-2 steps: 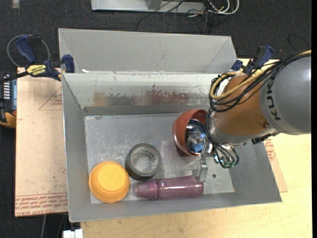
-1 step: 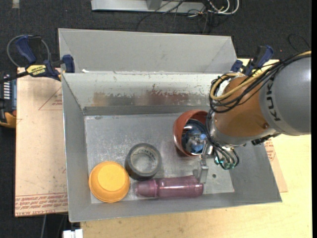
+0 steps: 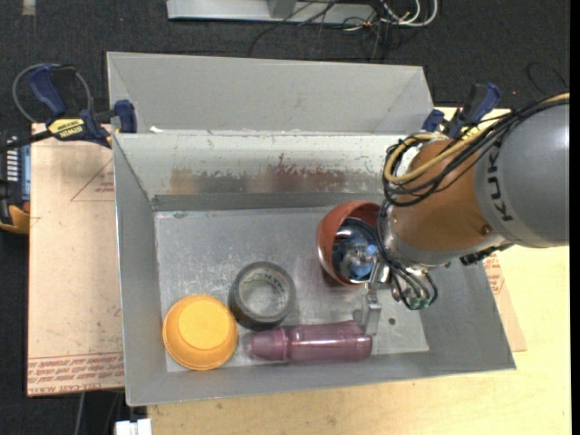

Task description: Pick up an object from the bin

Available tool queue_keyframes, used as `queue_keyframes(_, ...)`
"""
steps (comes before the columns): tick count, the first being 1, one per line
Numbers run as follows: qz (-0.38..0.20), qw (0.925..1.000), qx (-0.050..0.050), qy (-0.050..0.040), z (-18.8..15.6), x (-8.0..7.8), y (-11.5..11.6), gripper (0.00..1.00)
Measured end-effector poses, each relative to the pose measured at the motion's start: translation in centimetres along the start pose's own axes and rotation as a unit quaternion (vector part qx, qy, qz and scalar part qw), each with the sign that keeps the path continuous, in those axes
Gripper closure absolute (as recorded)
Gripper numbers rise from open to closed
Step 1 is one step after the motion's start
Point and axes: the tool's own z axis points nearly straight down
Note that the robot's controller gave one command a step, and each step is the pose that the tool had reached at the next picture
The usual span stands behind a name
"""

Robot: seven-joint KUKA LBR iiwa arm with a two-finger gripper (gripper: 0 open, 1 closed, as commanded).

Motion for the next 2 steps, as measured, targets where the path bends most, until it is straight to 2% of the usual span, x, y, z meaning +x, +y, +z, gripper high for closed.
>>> queue_keyframes(1,0.016,0.9999,0.0,0.0022,-10.1,0.2,0.9,0.0)
queue_keyframes(2,0.02,0.9998,0.0,-0.0015,-13.0,0.1,1.2,0.0)
